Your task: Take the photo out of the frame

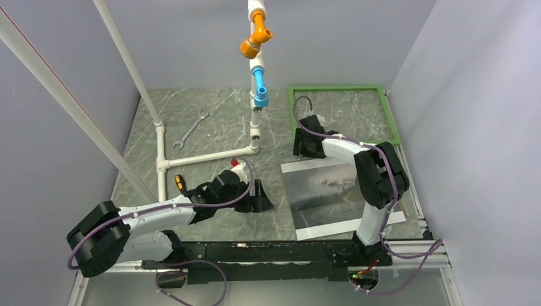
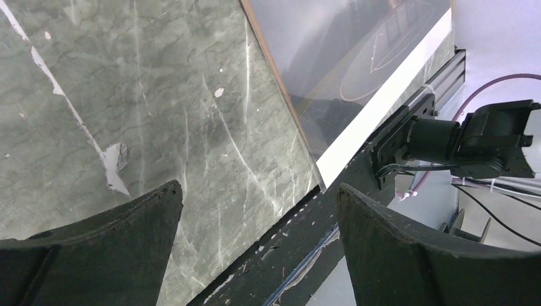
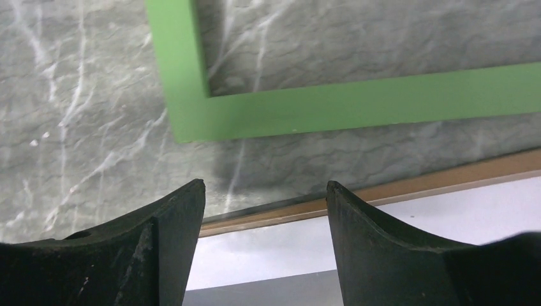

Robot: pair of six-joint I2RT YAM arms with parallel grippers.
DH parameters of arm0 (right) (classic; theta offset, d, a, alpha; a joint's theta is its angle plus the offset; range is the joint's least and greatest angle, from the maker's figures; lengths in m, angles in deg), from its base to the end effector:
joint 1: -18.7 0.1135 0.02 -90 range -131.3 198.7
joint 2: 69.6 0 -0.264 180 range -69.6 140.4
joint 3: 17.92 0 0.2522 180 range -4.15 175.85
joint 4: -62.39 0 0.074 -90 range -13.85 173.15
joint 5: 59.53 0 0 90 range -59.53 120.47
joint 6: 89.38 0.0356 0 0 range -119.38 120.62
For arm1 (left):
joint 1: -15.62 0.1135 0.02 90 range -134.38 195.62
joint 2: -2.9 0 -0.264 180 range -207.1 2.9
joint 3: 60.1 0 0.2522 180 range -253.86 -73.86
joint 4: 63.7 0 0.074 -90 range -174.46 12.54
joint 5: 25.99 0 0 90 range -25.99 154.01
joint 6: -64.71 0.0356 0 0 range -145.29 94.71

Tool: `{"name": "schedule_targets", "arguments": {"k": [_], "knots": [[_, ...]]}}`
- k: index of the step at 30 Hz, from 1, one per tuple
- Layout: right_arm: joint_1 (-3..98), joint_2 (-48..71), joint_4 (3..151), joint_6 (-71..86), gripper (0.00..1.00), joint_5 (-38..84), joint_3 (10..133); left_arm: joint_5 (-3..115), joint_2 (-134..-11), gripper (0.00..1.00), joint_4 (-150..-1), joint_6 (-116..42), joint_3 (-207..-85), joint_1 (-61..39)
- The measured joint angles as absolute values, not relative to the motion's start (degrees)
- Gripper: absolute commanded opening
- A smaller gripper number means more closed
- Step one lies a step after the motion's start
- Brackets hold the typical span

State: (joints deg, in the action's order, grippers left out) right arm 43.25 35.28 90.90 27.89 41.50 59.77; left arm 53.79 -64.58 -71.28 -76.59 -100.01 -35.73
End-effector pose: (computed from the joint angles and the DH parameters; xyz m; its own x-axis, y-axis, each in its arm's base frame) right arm 0.3426 0.1490 0.1634 -0.8098 0.1245 -0.5733 0.0690 0.9906 0.1177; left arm 0.1397 -0.1848 0.1779 -0.8954 -0.1101 -0.4315 0.2566 0.6644 -0.7020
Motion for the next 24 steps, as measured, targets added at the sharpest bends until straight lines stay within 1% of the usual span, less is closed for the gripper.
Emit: {"name": "schedule_targets", "arguments": {"k": [8, 18, 24], "knots": [[41.5, 35.2, 91.8, 32.4, 0.71, 48.2, 58.7, 53.9, -64.4, 0.93, -72.0, -76.6, -100.6, -35.8], [31.1, 31.1, 88.9, 39.2, 0.68, 48.2, 53.1, 53.9, -64.5, 0.93, -72.5, -76.6, -100.7, -35.8], [27.5, 28.5, 87.8, 42.4, 0.68, 48.5, 50.0, 53.9, -65.4, 0.93, -72.5, -76.6, -101.4, -36.1]]}}
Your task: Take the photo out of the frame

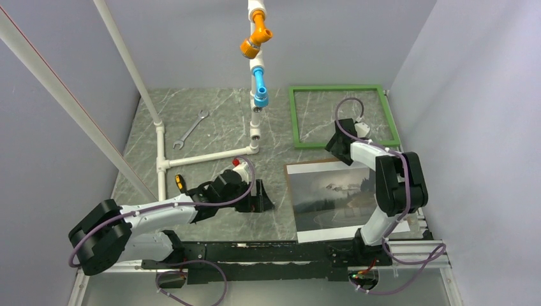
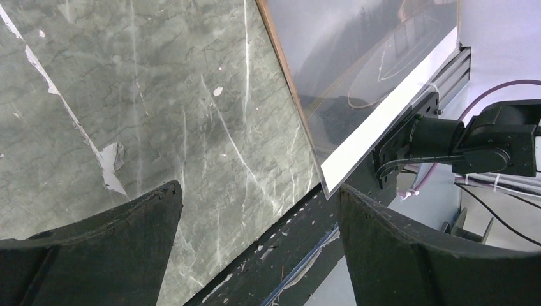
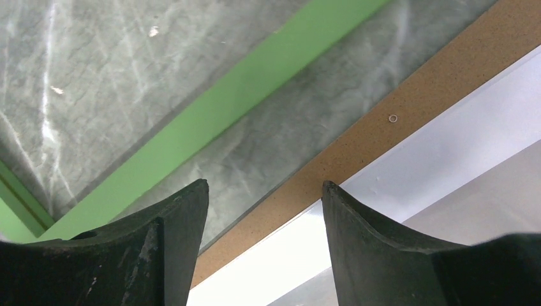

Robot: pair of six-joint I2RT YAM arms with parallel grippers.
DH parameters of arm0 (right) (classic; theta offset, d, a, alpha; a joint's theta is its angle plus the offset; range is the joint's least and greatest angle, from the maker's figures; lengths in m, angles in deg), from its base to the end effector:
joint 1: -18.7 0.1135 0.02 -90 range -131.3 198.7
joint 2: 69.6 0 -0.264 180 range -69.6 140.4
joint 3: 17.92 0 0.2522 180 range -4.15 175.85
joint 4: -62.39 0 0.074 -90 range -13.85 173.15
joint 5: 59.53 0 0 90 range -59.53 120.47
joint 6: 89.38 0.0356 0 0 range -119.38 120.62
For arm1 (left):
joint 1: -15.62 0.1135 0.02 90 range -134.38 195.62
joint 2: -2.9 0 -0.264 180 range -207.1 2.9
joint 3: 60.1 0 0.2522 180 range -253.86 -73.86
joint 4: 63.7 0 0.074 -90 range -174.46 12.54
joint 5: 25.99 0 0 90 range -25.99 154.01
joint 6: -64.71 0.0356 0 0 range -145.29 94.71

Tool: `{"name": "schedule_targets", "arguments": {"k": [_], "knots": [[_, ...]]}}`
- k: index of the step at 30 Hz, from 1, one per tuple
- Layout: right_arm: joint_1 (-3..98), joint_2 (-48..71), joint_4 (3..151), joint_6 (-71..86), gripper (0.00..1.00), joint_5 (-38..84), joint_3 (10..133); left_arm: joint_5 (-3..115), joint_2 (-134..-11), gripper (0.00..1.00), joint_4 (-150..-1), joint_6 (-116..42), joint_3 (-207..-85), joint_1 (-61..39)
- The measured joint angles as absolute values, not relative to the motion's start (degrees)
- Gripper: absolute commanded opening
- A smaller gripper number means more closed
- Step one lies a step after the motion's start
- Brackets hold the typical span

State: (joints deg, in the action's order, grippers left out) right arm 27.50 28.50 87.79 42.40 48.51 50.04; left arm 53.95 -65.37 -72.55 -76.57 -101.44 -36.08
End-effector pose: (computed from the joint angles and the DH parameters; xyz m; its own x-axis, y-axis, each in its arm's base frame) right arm 0.3341 0.0406 0.1593 -0.5892 0.5499 -0.5921 0.5635 0.8047 0.1866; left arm 0.1411 -0.1887 0.1808 -0.8981 -0.1023 -0.4278 0.2556 0.6701 -0.6968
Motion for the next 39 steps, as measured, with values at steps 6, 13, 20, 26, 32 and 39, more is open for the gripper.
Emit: {"name": "schedule_targets", "arguments": {"k": [6, 13, 20, 26, 32, 39], "knots": [[26.6, 24.1, 87.0, 43.1, 0.69, 49.4, 45.3, 54.0, -66.2, 0.94, -72.6, -76.6, -102.1, -36.4], [30.0, 17.1, 86.7, 40.3, 0.73, 48.5, 42.4, 53.6, -71.4, 0.93, -71.9, -76.6, -104.7, -36.4], [38.1, 12.7, 89.9, 38.2, 0.73, 46.6, 45.6, 52.2, -78.5, 0.93, -68.9, -77.0, -107.9, -37.3], [42.2, 5.7, 94.5, 38.2, 0.73, 40.6, 42.6, 49.6, -84.7, 0.91, -60.3, -80.2, -107.9, -39.3], [42.4, -0.5, 100.4, 40.8, 0.72, 38.2, 32.6, 46.4, -91.5, 0.9, -48.9, -85.1, -108.0, -41.6], [38.7, -2.8, 103.3, 44.3, 0.71, 39.8, 27.6, 45.5, -94.5, 0.89, -43.6, -89.1, -108.0, -43.4]]}}
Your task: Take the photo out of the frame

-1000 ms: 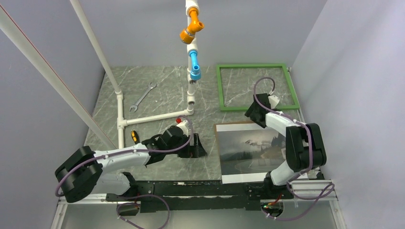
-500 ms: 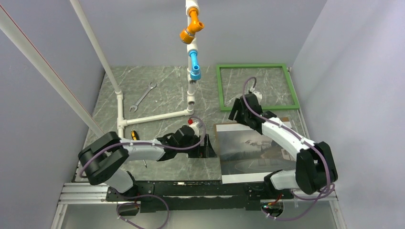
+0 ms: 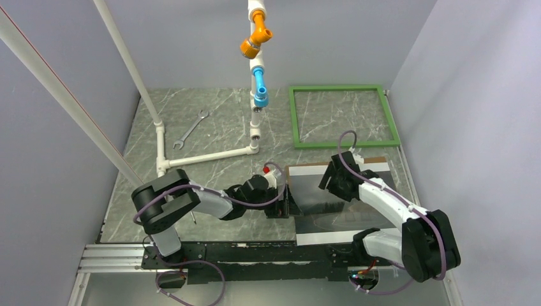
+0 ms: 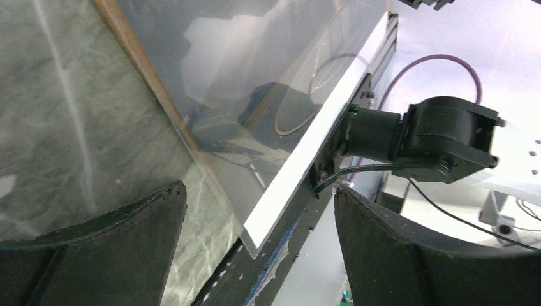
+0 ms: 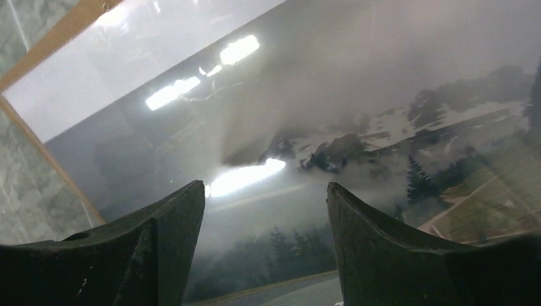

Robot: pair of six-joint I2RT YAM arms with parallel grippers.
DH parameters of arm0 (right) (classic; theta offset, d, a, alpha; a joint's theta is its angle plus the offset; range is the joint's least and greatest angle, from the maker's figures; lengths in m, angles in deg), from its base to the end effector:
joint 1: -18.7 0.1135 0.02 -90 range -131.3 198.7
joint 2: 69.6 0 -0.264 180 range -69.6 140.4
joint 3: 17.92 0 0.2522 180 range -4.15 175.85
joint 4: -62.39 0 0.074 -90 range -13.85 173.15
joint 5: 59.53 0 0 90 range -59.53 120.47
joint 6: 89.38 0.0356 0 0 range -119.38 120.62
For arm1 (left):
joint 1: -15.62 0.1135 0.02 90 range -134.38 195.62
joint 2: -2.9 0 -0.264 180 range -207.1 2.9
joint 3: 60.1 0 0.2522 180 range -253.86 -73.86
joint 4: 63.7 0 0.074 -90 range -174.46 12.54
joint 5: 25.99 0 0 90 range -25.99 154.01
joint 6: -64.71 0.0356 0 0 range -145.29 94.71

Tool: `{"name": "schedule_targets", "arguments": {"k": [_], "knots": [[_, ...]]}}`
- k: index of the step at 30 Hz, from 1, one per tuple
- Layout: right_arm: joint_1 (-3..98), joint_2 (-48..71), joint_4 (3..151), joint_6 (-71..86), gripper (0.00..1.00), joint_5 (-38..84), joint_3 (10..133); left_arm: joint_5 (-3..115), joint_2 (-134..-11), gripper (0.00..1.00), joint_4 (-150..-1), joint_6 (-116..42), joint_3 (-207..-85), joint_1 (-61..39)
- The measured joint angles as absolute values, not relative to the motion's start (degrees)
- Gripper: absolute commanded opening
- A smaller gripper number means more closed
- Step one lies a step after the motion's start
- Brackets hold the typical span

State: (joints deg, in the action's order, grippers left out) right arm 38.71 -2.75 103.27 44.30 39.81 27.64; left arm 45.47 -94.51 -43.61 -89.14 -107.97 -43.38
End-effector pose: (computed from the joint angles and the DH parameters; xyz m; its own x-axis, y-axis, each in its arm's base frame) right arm 0.1919 0.0637 0.1682 -0.7850 0.4394 -0.4367 0.3812 0.8983 0.2186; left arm 0.1507 -0.2729 0.1304 -0.9691 -0.0395 -0.2434 0.1937 0.4889 -0.8506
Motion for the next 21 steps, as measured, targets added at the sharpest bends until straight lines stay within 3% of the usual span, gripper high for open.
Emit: {"name": "schedule_targets", "arguments": {"k": [8, 21], "knots": [[37.4, -2.7, 101.9, 44.3, 0.7, 39.8, 27.6, 42.6, -99.1, 0.87, -35.5, -94.0, -108.1, -44.0], [37.4, -3.4, 101.0, 44.0, 0.7, 39.3, 27.6, 42.9, -98.0, 0.84, -36.8, -93.9, -108.1, -45.3]]}}
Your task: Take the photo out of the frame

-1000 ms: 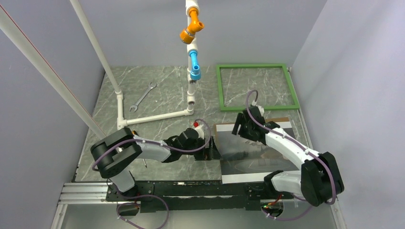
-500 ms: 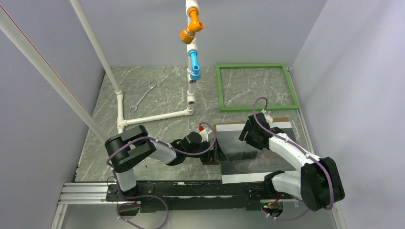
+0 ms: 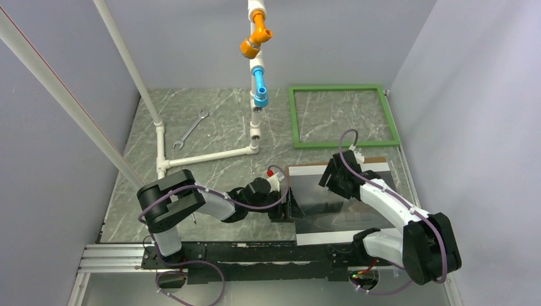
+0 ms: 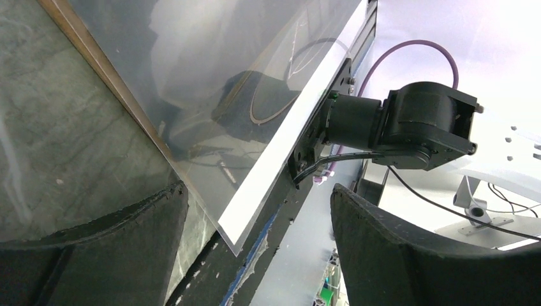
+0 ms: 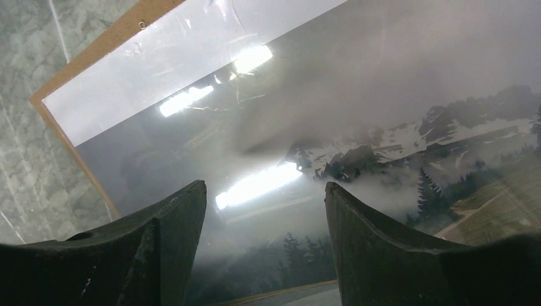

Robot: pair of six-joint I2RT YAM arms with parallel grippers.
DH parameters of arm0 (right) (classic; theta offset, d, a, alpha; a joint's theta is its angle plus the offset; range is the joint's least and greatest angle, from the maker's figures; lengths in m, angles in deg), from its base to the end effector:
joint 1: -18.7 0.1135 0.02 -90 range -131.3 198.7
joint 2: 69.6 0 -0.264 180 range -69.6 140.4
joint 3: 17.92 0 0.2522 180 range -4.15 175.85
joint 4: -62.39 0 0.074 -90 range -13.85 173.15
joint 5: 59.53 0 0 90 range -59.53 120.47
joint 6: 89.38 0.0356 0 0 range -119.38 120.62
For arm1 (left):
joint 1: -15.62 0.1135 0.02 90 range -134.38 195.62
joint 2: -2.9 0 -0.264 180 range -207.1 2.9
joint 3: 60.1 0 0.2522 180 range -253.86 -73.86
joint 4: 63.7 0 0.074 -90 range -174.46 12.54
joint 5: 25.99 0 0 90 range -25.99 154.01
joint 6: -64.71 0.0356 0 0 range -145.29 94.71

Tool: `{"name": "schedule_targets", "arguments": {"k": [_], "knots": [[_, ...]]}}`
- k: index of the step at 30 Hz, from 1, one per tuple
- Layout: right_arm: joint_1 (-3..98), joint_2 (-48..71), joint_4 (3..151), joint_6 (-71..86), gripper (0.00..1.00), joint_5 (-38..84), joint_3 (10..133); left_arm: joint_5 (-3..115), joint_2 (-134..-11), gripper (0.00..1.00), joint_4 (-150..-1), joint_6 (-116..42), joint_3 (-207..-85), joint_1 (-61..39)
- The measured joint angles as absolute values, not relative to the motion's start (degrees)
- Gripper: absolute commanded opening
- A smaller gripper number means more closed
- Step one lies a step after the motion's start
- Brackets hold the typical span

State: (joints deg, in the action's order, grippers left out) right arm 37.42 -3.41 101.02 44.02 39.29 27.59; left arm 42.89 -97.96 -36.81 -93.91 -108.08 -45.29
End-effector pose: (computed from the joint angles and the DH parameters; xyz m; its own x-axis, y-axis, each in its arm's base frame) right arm 0.1960 0.0607 0.1721 -0.7587 0.4598 -0.4614 0.3830 0.8879 0.2549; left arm 0.1435 -0.2844 0.1247 -0.9834 -0.0192 -0.1807 0.1562 0.4187 -0.8946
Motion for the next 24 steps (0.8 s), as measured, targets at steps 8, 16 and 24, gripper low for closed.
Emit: {"name": "schedule_targets", "arguments": {"k": [8, 16, 24], "knots": [[37.4, -4.3, 101.0, 43.6, 0.7, 39.3, 27.6, 43.4, -94.9, 0.84, -40.4, -92.8, -108.8, -45.8], [37.4, -5.3, 101.1, 43.2, 0.7, 39.5, 27.6, 42.9, -94.9, 0.85, -42.8, -91.9, -112.6, -45.8], [37.4, -5.9, 101.7, 42.5, 0.7, 40.9, 27.6, 42.2, -97.0, 0.87, -43.8, -91.1, -115.3, -45.7]]}}
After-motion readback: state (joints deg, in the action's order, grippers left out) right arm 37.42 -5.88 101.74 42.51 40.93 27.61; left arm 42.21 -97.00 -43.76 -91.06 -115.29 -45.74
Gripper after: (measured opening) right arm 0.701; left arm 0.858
